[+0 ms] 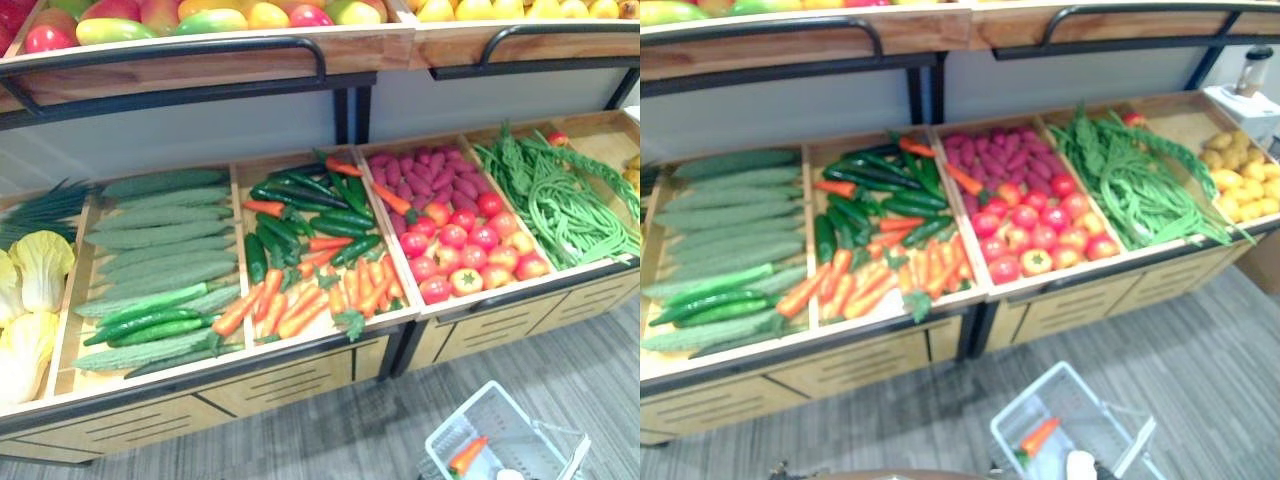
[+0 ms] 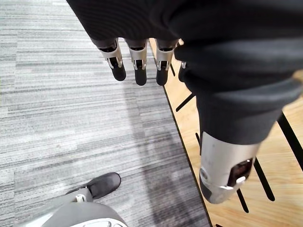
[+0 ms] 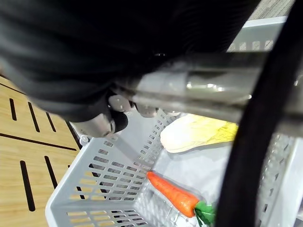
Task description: Pick vegetable in the basket
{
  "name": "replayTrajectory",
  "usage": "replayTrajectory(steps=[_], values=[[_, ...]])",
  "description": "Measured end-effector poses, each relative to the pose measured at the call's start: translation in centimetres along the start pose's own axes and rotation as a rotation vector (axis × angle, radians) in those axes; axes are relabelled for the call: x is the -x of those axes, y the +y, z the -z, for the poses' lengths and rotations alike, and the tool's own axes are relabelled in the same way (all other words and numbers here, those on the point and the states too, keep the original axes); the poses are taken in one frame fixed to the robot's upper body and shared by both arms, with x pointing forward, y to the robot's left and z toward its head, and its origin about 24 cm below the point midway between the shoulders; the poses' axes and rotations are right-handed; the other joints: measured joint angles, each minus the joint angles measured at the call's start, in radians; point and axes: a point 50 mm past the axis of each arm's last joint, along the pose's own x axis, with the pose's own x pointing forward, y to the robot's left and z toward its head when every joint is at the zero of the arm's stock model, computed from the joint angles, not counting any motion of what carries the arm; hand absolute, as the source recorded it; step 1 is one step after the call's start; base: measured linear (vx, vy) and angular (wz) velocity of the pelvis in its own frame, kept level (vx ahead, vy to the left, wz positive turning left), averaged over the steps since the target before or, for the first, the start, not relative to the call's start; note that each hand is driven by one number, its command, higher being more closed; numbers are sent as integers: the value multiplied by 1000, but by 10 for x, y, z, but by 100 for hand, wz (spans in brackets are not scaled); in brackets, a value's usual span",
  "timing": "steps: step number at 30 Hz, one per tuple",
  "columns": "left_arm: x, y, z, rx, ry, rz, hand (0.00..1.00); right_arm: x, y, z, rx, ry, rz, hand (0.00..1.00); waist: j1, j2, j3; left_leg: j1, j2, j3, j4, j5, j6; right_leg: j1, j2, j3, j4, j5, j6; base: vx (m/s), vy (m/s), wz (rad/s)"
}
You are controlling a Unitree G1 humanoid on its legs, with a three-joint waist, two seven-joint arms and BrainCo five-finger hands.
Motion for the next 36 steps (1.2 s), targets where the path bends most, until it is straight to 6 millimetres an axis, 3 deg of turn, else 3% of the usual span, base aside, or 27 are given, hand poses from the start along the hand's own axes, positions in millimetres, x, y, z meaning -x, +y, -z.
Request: replayTrajectory(steps=[10,20,27,29,32,33,34,35,36], values=[[4,-20,-2,-51,-20,142,0,0,11,-10,79,-48,-97,100,2,13,18,46,11,23,0,-10,-13,30,5,19,7,-1,0,-29,-19,-6],[5,-26,-2,-66,-10,163,0,1,14,-14,124,-80,-120,100,1,30,38,41,63,79,90,-70,-45,30,47,70,-3,-11,-14,0,-48,-20],[4,-28,-7,-86,-27,173,0,1,18,-16,137,-93,-134,100,2,34,51,56,78,82,99,-79,-47,8,63,113,27,-16,-16,40,-31,-21],[2,-29,-18,-116,-63,185,0,2,25,-23,127,-129,-161,100,1,30,75,52,72,116,101,-88,-35,-52,65,165,88,-16,-15,-71,31,-72],[-3,-23,-30,-149,-97,175,0,5,38,-30,128,-163,-198,100,-1,-6,105,19,45,203,137,-114,-14,-137,55,269,111,15,14,-146,61,-92],[-5,-20,-40,-154,-118,168,0,7,45,-37,140,-197,-220,100,-6,-24,113,-8,32,255,169,-132,18,-185,60,308,92,93,41,-270,95,-182],[-4,-22,-38,-134,-114,170,0,8,52,-50,152,-240,-241,100,16,8,127,-17,73,348,157,-131,38,-178,76,247,15,191,28,-257,77,-185],[-5,-21,-42,-115,-126,163,0,9,57,-55,138,-252,-246,100,11,8,145,-11,80,389,159,-132,41,-196,70,136,133,97,-55,-222,81,-177],[-4,-21,-44,-107,-140,160,0,8,58,-62,130,-264,-246,100,9,12,155,-1,92,439,159,-131,41,-225,36,-33,372,-79,-142,-139,96,-146]])
